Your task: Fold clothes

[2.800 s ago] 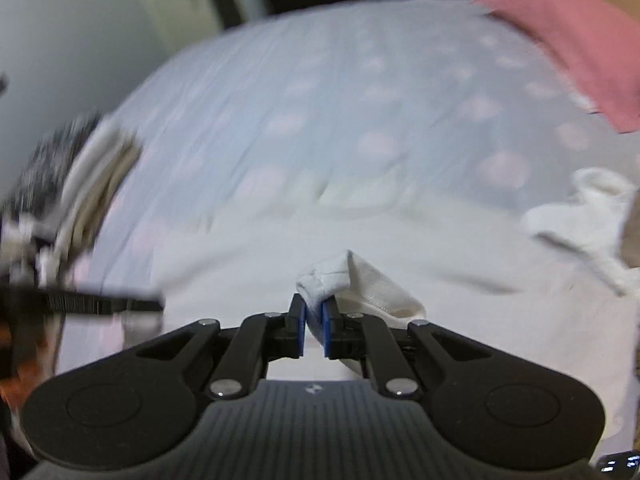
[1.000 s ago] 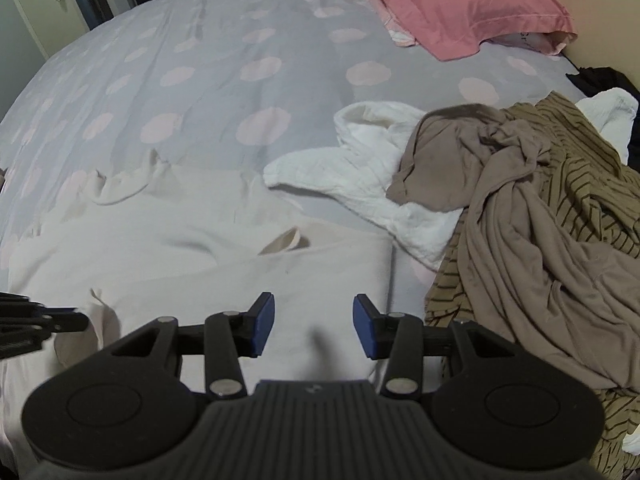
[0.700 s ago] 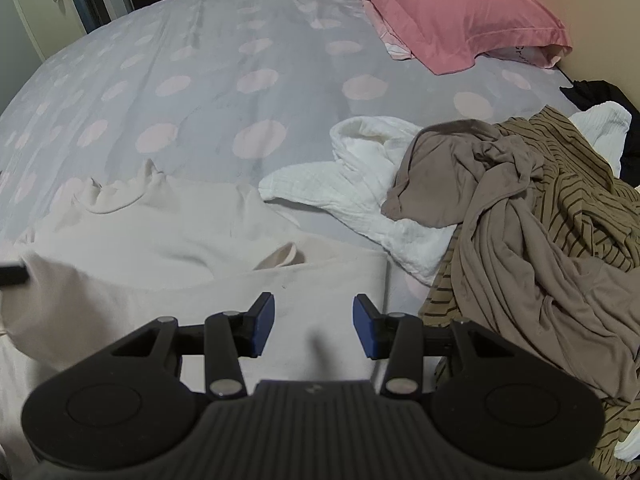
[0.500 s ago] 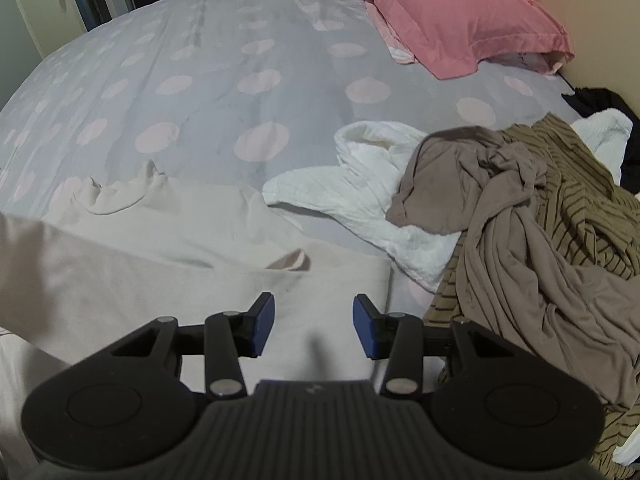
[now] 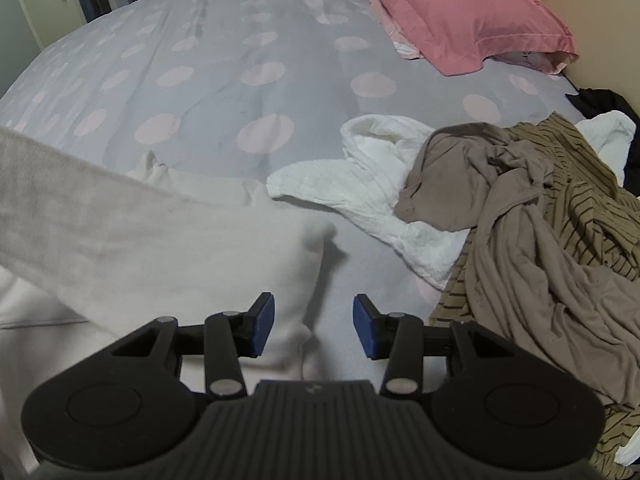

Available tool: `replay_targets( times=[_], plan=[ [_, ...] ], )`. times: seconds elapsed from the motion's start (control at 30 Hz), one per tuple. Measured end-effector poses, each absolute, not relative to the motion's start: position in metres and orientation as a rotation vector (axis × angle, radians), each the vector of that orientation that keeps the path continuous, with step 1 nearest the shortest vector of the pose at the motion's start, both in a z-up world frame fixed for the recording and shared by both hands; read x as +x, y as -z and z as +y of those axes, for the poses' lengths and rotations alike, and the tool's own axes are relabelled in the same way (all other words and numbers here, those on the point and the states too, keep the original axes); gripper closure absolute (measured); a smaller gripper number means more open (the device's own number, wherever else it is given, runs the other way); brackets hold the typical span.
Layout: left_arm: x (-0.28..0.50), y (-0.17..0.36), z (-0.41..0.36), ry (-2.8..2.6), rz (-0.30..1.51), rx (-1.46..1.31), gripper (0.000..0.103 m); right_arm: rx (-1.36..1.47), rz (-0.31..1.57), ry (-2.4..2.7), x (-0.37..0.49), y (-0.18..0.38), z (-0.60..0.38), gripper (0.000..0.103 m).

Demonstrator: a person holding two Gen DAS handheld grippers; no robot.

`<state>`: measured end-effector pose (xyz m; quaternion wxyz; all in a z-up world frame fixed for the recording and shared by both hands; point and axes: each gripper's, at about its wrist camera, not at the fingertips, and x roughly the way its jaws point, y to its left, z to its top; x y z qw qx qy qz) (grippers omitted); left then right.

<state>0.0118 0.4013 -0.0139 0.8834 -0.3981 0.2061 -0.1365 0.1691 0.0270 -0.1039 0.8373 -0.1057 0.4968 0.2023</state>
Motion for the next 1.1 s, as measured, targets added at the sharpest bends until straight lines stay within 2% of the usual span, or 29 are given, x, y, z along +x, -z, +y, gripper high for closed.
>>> replay_targets(
  times=[0.3, 0.37, 0.4, 0.7, 0.73, 0.77, 0.8, 1.1],
  plan=[
    [0.006, 0.013, 0.415, 0.248, 0.39, -0.864, 0.1, -0.319, 1.058, -0.524, 0.154, 0.12, 0.051, 0.06],
    [0.004, 0.013, 0.419, 0.234, 0.384, -0.87, 0.1, -0.339, 1.066, -0.53, 0.154, 0.126, 0.054, 0.069],
    [0.002, 0.014, 0.421, 0.218, 0.387, -0.867, 0.1, -0.335, 1.067, -0.533, 0.155, 0.129, 0.054, 0.071],
    [-0.013, 0.039, 0.455, 0.008, 0.503, -0.846, 0.1, -0.646, 0.96, -0.64, 0.14, 0.16, 0.075, 0.071],
    [-0.014, 0.044, 0.46, -0.025, 0.526, -0.848, 0.099, -0.653, 0.956, -0.656, 0.139, 0.161, 0.075, 0.079],
    [-0.016, 0.049, 0.465, -0.058, 0.55, -0.849, 0.099, -0.662, 0.954, -0.668, 0.138, 0.162, 0.075, 0.094],
    [-0.017, 0.054, 0.469, -0.087, 0.573, -0.844, 0.099, -0.672, 0.951, -0.68, 0.137, 0.162, 0.074, 0.098],
    [-0.022, 0.105, 0.492, -0.303, 0.78, -0.759, 0.099, -0.742, 1.021, -0.67, 0.137, 0.17, 0.064, 0.099]
  ],
)
